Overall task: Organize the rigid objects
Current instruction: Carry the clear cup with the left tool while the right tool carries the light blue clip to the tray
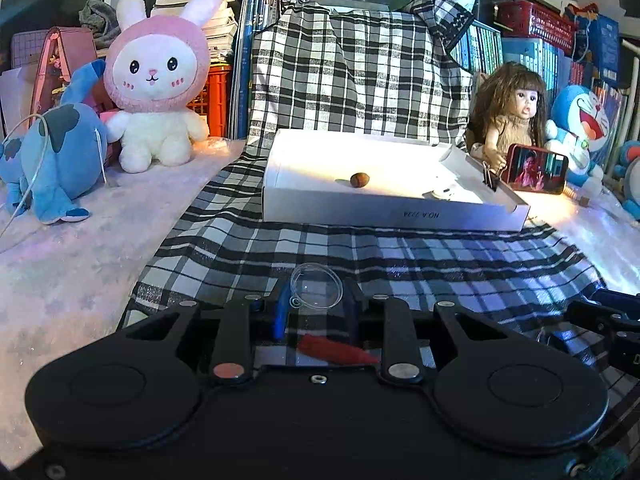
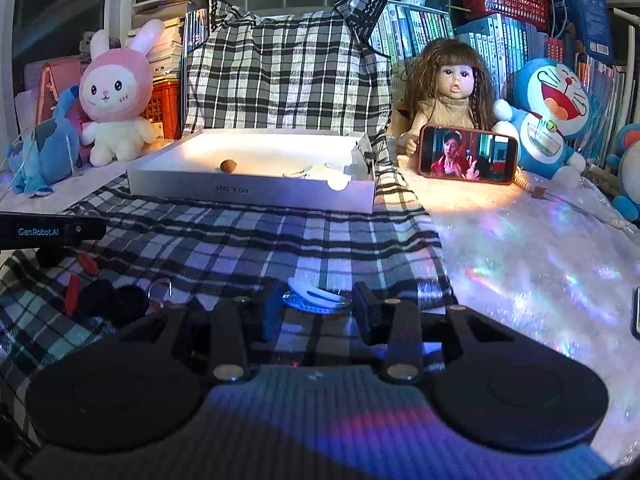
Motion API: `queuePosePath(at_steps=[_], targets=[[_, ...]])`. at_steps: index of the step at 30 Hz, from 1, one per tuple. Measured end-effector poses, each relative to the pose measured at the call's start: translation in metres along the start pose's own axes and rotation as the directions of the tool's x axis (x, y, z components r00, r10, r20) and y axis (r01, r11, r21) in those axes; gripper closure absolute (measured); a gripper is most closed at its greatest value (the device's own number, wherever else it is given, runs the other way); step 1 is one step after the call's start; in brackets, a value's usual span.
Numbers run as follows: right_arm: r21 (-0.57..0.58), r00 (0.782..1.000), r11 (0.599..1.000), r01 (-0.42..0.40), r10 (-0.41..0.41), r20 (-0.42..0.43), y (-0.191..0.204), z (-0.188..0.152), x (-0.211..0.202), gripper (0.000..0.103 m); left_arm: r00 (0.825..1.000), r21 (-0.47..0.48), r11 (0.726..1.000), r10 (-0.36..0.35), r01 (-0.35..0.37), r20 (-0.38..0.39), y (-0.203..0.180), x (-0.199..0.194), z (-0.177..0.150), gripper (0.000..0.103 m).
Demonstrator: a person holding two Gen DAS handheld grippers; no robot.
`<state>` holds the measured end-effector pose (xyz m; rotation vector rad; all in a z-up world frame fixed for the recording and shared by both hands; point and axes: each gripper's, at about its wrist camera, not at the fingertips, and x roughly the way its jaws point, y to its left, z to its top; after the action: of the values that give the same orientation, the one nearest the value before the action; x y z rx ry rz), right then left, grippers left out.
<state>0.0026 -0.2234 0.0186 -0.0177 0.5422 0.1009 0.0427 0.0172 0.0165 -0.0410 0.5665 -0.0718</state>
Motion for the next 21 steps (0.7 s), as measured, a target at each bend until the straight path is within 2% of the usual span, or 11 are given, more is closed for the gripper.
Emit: queuePosePath(at_steps=[11, 21], targets=[[0.026, 0.999, 1.0, -0.001, 0.0, 0.04, -0.001, 0.036, 0.013, 0.059, 0.999, -0.01, 0.999, -0.038, 0.038, 0.011, -0.003, -0.001, 0.032, 0.077], [0.075, 0.999, 0.997, 0.004, -0.007, 0.05, -0.004, 0.071, 0.042, 0.059, 0.997, -0.016, 0.997, -0.077, 0.077, -0.011, -0.012, 0.023, 0.058, 0.077]])
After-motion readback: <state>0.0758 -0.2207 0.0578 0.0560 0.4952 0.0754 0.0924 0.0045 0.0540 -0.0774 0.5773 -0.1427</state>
